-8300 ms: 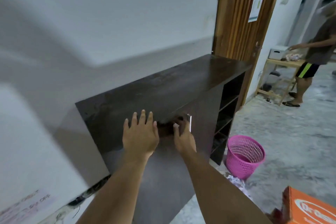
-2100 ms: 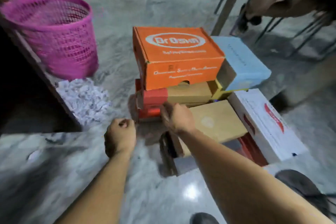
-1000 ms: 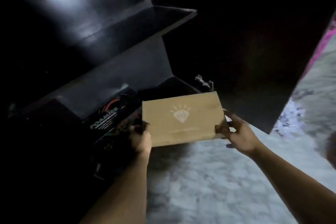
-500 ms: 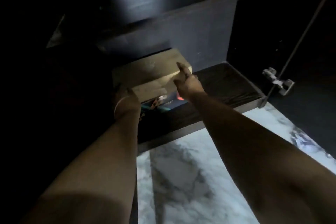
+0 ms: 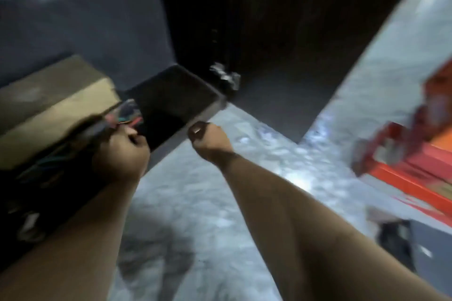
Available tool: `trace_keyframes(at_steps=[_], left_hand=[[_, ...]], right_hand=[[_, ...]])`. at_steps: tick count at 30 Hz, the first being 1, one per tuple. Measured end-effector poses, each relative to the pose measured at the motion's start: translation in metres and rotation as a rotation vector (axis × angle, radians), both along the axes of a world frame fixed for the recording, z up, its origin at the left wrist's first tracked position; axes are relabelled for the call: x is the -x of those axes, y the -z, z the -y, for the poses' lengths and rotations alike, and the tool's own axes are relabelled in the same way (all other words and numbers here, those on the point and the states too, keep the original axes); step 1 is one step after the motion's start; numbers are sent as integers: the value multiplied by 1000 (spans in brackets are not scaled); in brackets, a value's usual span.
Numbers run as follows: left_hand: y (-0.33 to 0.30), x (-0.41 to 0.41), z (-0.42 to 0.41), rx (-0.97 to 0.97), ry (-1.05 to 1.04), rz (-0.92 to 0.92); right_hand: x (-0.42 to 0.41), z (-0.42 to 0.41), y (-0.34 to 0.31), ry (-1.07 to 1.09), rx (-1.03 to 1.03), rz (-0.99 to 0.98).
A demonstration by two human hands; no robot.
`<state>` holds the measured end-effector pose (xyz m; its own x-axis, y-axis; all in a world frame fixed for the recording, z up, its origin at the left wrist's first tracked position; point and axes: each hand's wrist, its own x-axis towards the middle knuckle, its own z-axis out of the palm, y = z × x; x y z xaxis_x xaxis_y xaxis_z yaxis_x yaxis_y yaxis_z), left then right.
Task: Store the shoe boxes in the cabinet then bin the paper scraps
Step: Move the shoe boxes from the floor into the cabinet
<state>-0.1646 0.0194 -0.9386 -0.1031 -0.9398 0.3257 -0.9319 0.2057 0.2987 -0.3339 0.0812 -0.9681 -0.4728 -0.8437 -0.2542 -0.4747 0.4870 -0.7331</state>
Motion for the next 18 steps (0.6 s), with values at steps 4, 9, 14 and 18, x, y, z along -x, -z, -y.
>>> trace_keyframes(at_steps=[4, 9, 14, 18], left_hand=[[13, 121, -94, -466, 296, 8], [21, 245, -237, -772, 688, 132], [36, 308, -365, -1008, 894, 186], [69, 316, -419, -1158, 851, 183]], right_hand=[[81, -141, 13, 240, -105, -58], [172, -324, 18, 626, -258, -125], [227, -508, 17, 1041, -434, -83], [246, -612, 42, 1142, -574, 10]])
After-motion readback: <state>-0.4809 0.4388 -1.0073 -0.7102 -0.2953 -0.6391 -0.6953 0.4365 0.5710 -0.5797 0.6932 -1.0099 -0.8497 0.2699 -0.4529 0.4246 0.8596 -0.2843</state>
